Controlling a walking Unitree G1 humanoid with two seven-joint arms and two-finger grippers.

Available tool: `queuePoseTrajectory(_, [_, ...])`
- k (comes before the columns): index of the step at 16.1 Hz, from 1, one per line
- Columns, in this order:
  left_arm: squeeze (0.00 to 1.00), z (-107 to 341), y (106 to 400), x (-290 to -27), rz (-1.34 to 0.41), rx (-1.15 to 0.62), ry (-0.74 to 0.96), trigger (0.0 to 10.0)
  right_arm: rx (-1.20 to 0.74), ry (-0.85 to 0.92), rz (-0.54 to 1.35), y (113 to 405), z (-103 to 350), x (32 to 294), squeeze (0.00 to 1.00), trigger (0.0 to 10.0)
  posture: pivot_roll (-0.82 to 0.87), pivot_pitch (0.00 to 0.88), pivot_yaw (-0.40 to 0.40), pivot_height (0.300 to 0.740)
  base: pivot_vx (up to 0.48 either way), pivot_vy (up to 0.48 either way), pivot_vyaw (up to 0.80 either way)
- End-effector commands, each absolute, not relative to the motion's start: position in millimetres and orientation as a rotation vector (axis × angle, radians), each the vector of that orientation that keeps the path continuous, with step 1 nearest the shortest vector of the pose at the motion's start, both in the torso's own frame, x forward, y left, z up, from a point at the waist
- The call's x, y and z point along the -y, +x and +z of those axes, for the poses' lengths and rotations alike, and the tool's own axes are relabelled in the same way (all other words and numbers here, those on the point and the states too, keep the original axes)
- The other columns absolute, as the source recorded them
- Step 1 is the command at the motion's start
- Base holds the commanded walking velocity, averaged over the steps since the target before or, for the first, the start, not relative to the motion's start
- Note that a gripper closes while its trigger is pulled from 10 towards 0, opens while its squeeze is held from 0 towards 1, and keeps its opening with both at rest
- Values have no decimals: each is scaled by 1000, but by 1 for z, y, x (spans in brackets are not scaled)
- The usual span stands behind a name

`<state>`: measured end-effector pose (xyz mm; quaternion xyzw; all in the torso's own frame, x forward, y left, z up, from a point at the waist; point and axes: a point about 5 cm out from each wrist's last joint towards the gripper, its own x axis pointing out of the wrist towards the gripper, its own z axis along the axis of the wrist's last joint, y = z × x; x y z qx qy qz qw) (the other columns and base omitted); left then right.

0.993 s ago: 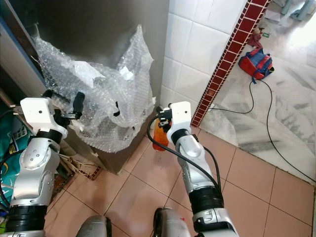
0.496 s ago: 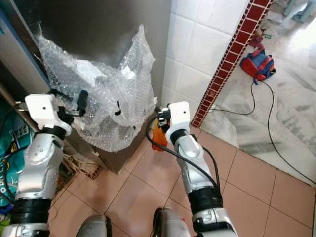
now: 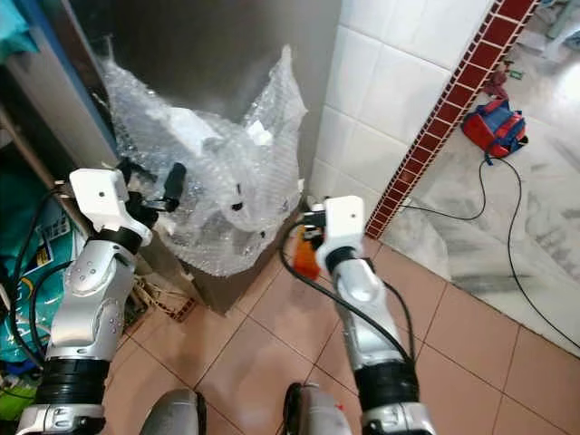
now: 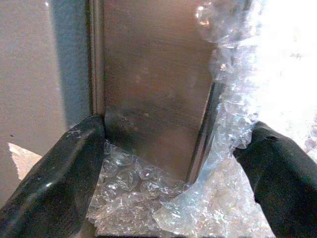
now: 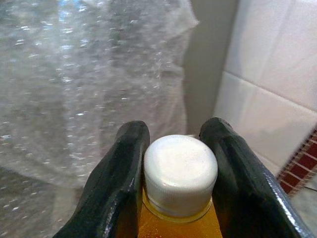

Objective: Restocking fridge

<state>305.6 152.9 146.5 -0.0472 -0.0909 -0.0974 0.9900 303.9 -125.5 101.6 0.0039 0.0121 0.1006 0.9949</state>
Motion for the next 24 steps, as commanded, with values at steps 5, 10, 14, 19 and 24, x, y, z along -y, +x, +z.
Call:
queuePoseTrajectory(5, [0,135,298,-96,-475,109,-106,10000,-28,-26,91,295,104,154,0,10000,65,126,-55,740,0,0,-516])
queuePoseTrajectory(10, [0,134,293,-85,-528,115,-94,10000,-37,-34,43,291,104,156,0,10000,68,124,-51,740,0,0,-800])
queuePoseTrajectory(14, [0,133,293,-85,-519,116,-81,10000,-34,-34,36,291,106,155,0,10000,67,123,-51,740,0,0,-600])
queuePoseTrajectory(19, [0,133,294,-83,-519,118,-75,10000,-53,-58,-12,291,104,160,0,10000,63,124,-51,740,0,-101,-263])
queuePoseTrajectory(24, [0,134,295,-83,-508,125,-70,10000,-59,-56,-17,291,103,160,0,10000,67,124,-51,740,193,-266,-800])
